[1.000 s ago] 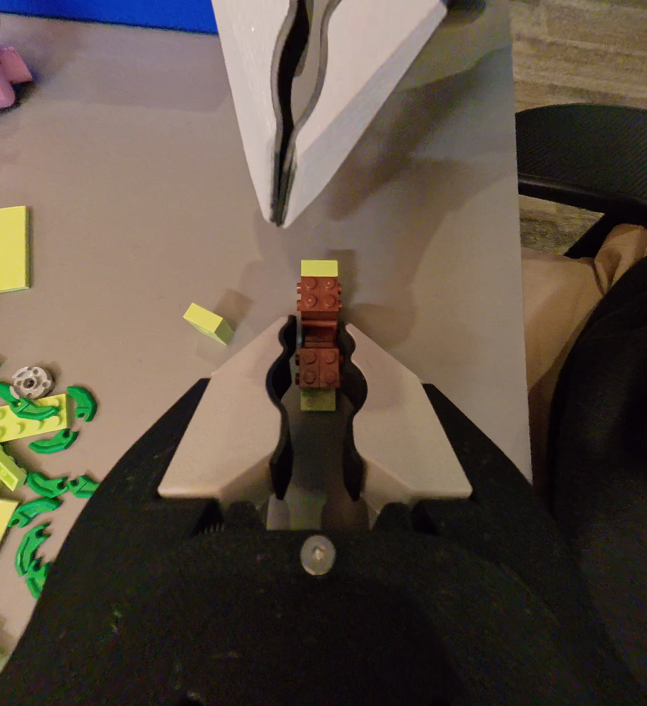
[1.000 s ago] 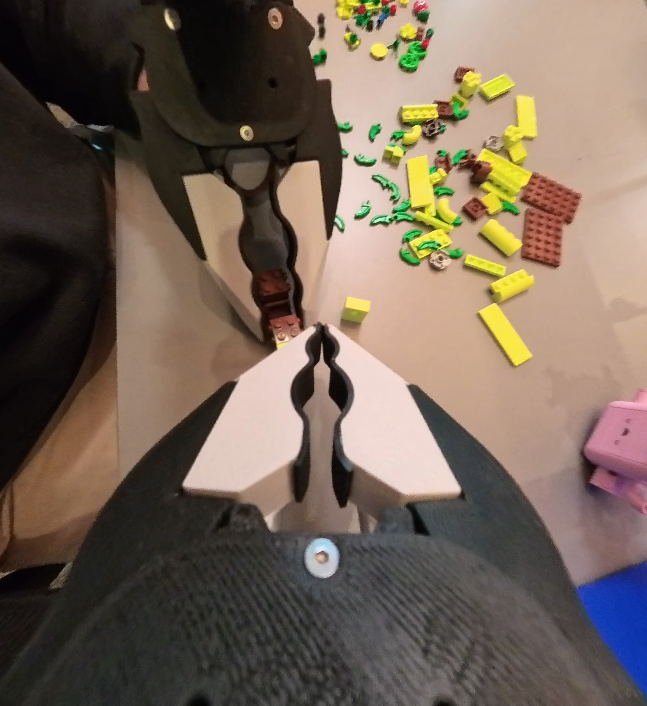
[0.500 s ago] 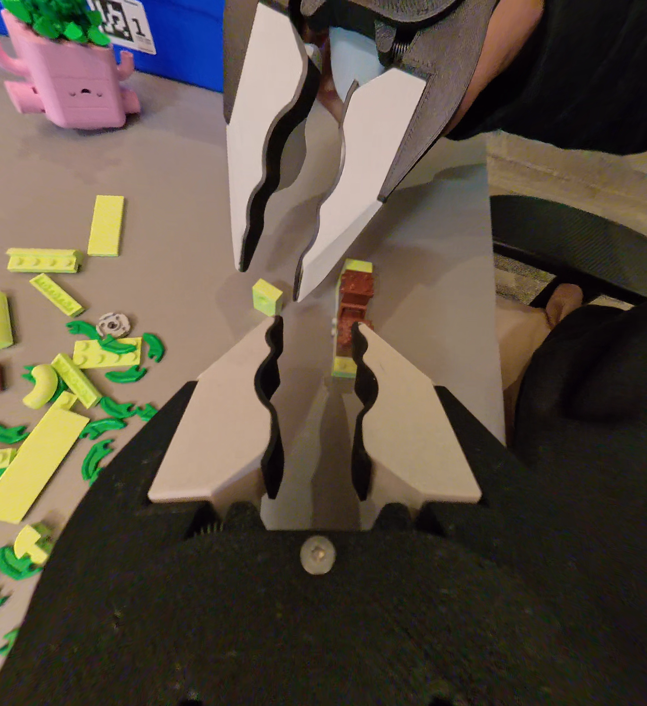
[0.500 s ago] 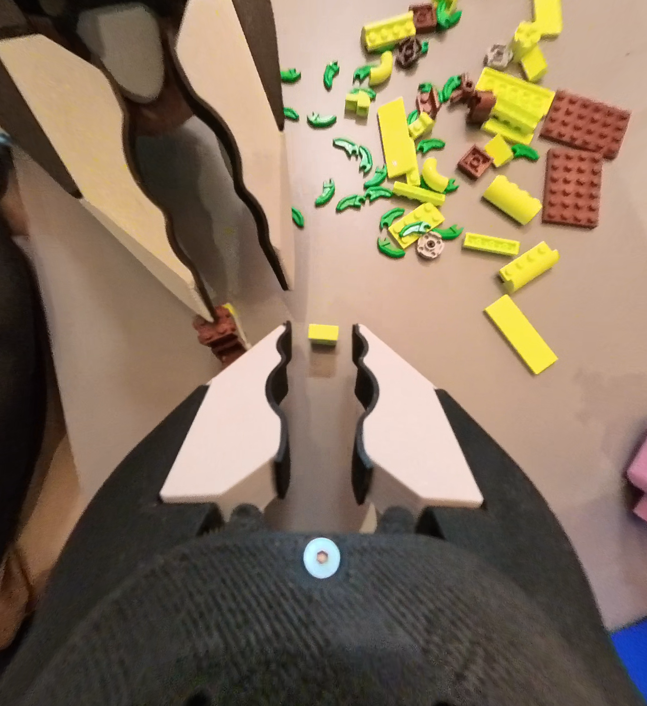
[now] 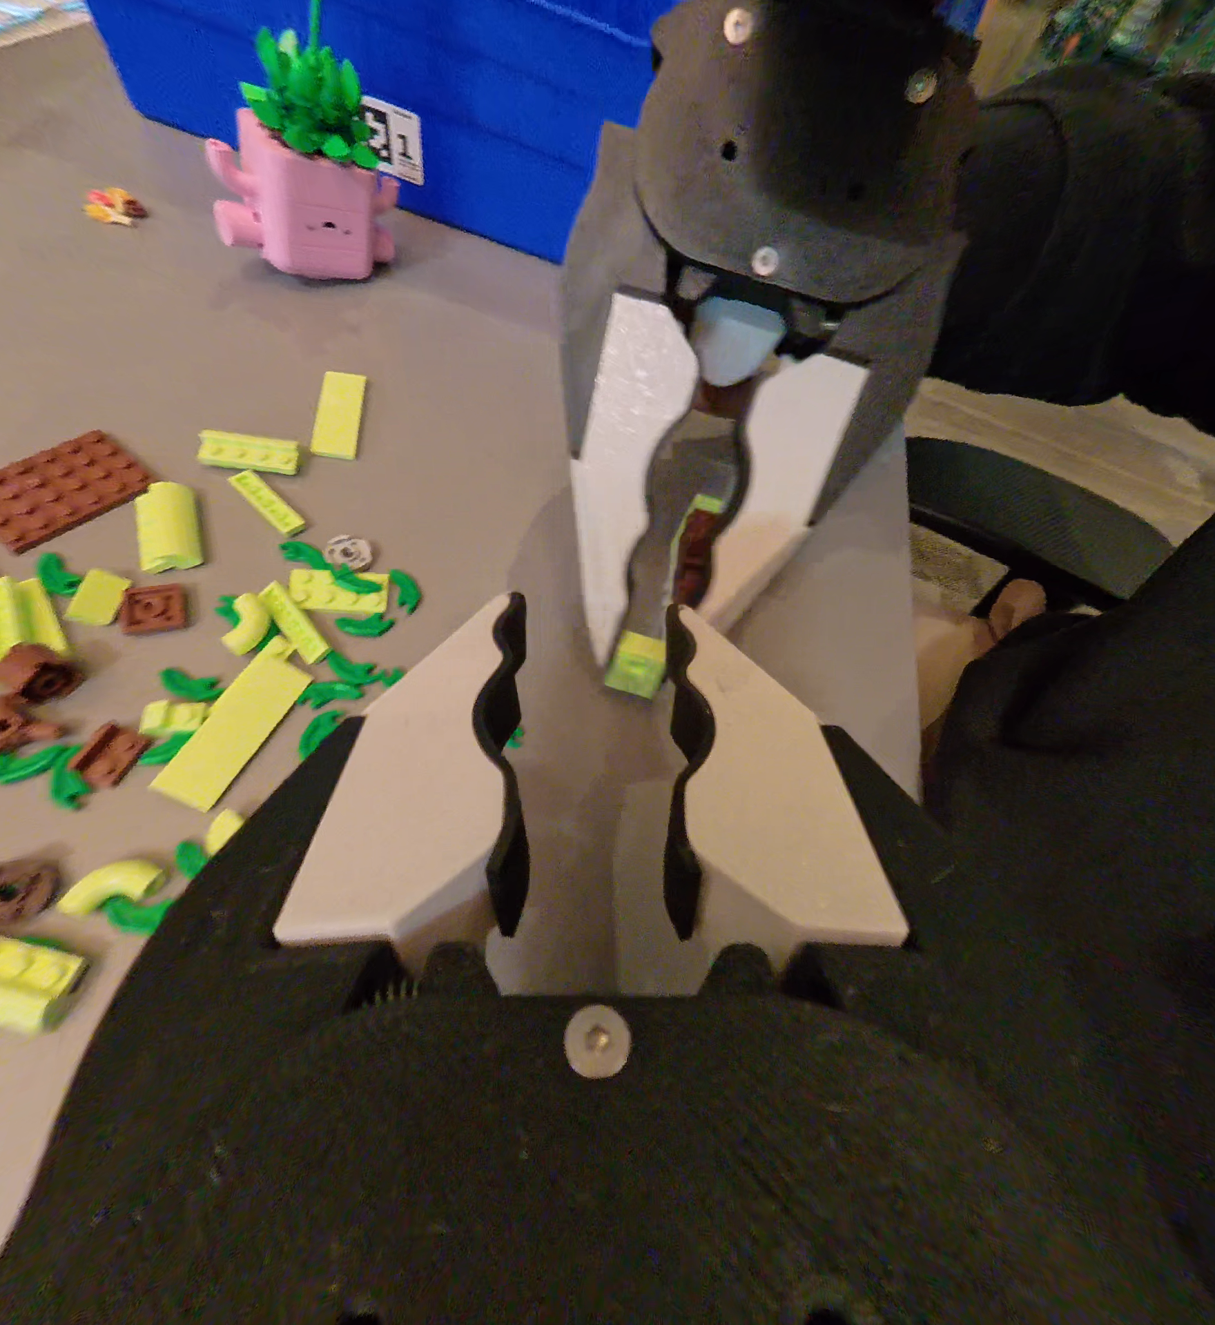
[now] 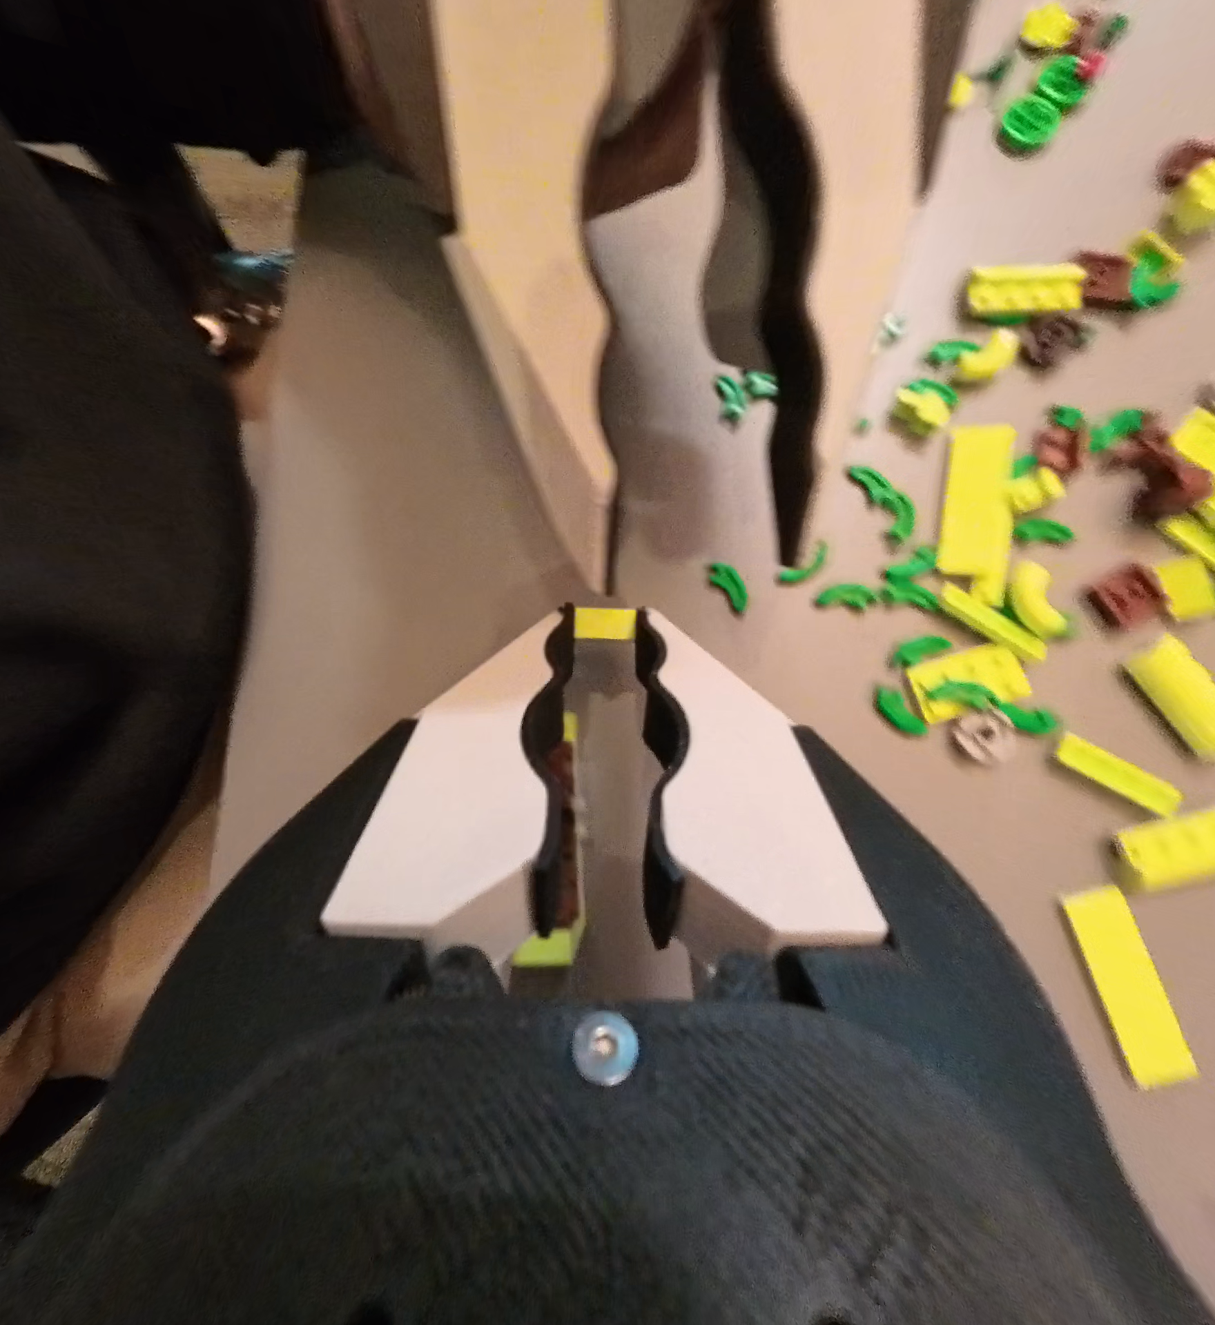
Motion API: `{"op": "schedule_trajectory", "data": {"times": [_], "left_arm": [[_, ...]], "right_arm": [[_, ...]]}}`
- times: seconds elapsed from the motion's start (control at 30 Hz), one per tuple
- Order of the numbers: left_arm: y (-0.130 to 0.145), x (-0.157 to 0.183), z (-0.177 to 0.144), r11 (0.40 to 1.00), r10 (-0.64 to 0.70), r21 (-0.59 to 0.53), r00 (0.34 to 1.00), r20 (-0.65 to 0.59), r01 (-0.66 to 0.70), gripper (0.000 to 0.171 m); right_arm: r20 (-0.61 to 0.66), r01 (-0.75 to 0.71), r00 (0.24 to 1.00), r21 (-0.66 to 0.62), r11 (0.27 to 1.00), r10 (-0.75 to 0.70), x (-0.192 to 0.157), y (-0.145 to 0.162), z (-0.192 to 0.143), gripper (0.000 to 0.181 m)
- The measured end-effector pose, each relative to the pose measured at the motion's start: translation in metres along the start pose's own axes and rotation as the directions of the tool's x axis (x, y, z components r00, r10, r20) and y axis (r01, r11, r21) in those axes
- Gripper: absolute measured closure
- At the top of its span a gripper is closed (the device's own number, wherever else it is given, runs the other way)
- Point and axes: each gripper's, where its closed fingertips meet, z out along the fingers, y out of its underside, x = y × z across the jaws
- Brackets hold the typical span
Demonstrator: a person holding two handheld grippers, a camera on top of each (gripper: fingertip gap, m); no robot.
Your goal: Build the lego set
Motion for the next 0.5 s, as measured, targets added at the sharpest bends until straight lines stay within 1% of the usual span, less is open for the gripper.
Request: {"op": "schedule_trajectory", "data": {"times": [0.07, 0.13, 0.23, 0.3, 0.4, 0.5], "left_arm": [[0.004, -0.004, -0.009, 1.0, 0.006, -0.005, 1.0, 0.03, -0.006, 0.135], [0.009, -0.005, -0.018, 1.0, -0.005, 0.003, 0.999, 0.049, 0.005, 0.136], [0.019, -0.003, -0.024, 0.999, -0.032, 0.011, 0.998, 0.057, 0.031, 0.136], [0.028, -0.002, -0.025, 0.999, -0.037, -0.006, 0.998, 0.059, 0.037, 0.137], [0.034, -0.002, -0.023, 0.999, -0.037, -0.026, 0.998, 0.052, 0.039, 0.137], [0.033, 0.001, -0.023, 0.999, -0.039, -0.021, 0.999, 0.031, 0.04, 0.138]], "right_arm": [[0.069, 0.023, 0.997, 0.0, 1.0, -0.023, -0.014, -0.01, 0.008, 0.166], [0.098, 0.05, 0.994, -0.022, 0.998, -0.048, -0.023, -0.014, 0.014, 0.166], [0.073, 0.108, 0.992, -0.098, 0.989, -0.101, -0.025, -0.008, 0.025, 0.166], [0.05, 0.138, 0.99, -0.134, 0.981, -0.133, -0.025, -0.003, 0.029, 0.166], [0.031, 0.142, 0.99, -0.137, 0.98, -0.139, -0.026, -0.003, 0.031, 0.161], [0.003, 0.126, 0.992, -0.116, 0.985, -0.127, -0.025, -0.005, 0.026, 0.149]]}}
